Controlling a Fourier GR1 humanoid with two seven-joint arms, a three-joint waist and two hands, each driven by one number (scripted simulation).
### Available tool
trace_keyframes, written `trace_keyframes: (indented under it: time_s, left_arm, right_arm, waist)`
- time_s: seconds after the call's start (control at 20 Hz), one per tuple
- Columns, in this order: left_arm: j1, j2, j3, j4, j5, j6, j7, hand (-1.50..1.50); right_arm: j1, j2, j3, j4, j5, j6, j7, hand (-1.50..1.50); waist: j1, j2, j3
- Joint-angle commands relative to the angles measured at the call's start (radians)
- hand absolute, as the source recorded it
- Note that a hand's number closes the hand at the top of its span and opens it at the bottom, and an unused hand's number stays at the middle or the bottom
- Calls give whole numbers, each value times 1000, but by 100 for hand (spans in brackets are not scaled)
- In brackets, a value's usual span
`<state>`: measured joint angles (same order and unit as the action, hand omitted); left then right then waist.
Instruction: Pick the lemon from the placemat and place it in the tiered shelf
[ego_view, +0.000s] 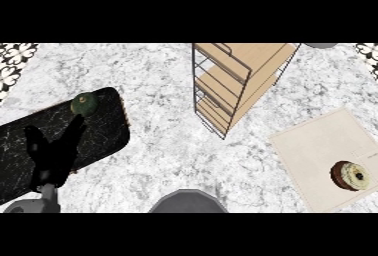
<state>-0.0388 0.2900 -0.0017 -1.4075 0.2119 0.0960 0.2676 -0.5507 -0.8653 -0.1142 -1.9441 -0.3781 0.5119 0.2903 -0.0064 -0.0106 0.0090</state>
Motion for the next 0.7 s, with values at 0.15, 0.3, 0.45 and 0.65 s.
trace_keyframes:
  time_s: [0.15, 0.3, 0.45, 0.65]
  left_arm:
    - [-5, -37, -40, -12, -12, -7, 51, 0]
    - [8, -73, -55, 57, -24, -24, -17, 0]
    - [6, -48, -13, 62, -5, -35, 3, 0]
    - [-45, -42, 1, 86, -6, -47, 5, 0]
  right_arm:
    - [-313, -22, 24, 258, -77, -14, 148, 150]
    - [-388, -5, 39, 361, -22, -12, 133, 150]
    - [-463, 20, 76, 391, 5, -5, 155, 150]
    - [-565, 94, 147, 513, 95, 21, 98, 150]
  waist:
    - [34, 14, -11]
    - [37, 18, -11]
    - [28, 14, -11]
    - [31, 17, -11]
